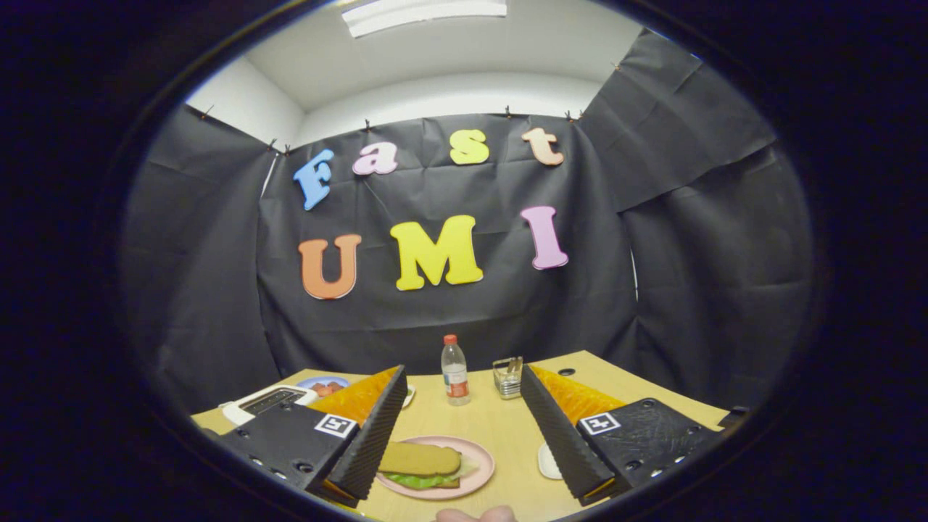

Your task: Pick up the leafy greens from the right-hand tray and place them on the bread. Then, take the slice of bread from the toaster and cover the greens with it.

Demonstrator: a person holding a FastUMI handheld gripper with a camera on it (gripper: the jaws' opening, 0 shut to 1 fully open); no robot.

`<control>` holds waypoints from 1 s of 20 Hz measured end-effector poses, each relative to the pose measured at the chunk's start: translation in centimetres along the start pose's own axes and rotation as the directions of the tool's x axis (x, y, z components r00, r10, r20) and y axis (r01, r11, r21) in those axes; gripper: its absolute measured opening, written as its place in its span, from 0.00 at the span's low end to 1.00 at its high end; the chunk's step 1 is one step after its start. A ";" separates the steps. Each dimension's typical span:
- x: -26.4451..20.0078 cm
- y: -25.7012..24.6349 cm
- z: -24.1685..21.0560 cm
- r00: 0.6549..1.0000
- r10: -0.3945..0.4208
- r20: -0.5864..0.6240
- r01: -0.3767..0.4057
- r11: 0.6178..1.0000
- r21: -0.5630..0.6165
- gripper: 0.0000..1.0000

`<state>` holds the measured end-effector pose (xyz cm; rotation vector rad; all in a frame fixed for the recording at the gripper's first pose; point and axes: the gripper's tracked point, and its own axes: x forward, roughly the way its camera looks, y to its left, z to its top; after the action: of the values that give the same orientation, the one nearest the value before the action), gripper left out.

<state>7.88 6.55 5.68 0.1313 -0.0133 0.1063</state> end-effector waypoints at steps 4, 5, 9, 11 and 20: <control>-2.1 1.2 1.0 0.998 0.059 0.008 -0.059 0.998 0.007 0.95; -2.6 1.3 1.1 0.998 0.060 0.008 -0.060 0.998 -0.007 0.95; -4.9 3.9 1.6 0.990 0.138 0.007 -0.138 0.990 -0.044 0.95; -5.2 3.4 1.8 0.993 0.117 0.033 -0.113 0.989 -0.098 0.95; -5.2 3.8 -0.3 0.993 0.110 -0.031 -0.113 0.988 -0.104 0.95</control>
<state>2.28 9.73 5.81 0.0228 -0.0008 0.2186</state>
